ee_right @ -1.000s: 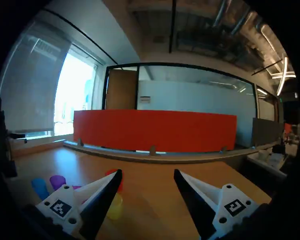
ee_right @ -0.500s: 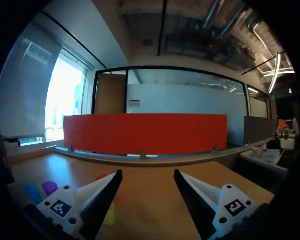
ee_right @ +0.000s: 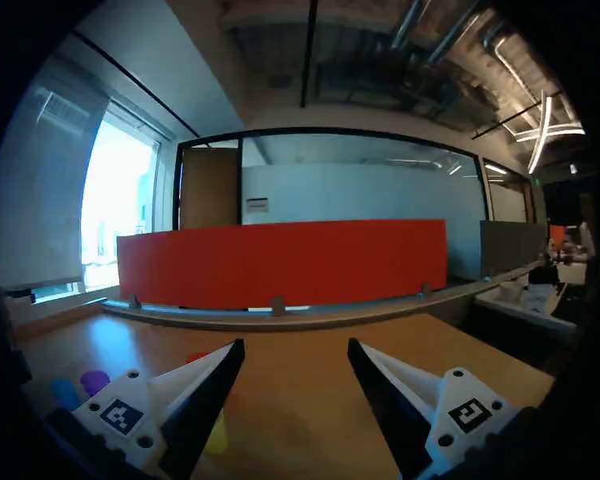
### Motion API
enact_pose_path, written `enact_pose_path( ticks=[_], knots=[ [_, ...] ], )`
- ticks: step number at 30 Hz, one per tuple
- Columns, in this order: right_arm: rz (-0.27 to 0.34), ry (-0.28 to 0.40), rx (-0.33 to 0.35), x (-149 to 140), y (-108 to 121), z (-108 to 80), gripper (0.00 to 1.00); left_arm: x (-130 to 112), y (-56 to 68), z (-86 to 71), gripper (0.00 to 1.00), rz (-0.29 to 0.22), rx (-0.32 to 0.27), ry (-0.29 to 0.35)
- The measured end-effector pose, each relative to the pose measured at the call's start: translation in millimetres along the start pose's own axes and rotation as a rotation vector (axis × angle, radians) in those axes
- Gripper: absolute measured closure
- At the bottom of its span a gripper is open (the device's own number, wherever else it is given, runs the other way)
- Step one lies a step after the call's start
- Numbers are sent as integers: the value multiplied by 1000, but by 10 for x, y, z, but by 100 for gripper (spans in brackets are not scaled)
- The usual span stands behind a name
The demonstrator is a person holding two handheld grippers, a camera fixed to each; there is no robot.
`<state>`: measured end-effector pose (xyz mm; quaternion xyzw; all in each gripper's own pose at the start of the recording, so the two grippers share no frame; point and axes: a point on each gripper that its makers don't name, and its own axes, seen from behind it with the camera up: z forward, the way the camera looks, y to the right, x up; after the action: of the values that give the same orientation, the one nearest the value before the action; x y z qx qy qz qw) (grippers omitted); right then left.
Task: Pour water
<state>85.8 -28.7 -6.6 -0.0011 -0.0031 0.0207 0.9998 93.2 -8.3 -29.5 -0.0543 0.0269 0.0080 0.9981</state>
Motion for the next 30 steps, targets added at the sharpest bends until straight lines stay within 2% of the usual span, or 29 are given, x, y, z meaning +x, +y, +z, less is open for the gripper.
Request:
enact_pose_path(
  ticks=[8,13,18,26,30],
  knots=[
    [-34,-37,-9,-65,31,-5,0,3,-55,11,10,-3,65,25],
    [-62,-58,-17,-112,13,4,0,-113,-75,33,10,-1,93,16],
    [-76,-72,-25,-133,-28,27,0,-233,-58,47,10,12,107,16],
    [-66,-78,-12,-105,-122,55,0,-345,-48,77,11,-32,117,24],
    [-69,-85,-8,-117,-146,55,0,-370,-31,88,11,-23,120,30]
  ],
)
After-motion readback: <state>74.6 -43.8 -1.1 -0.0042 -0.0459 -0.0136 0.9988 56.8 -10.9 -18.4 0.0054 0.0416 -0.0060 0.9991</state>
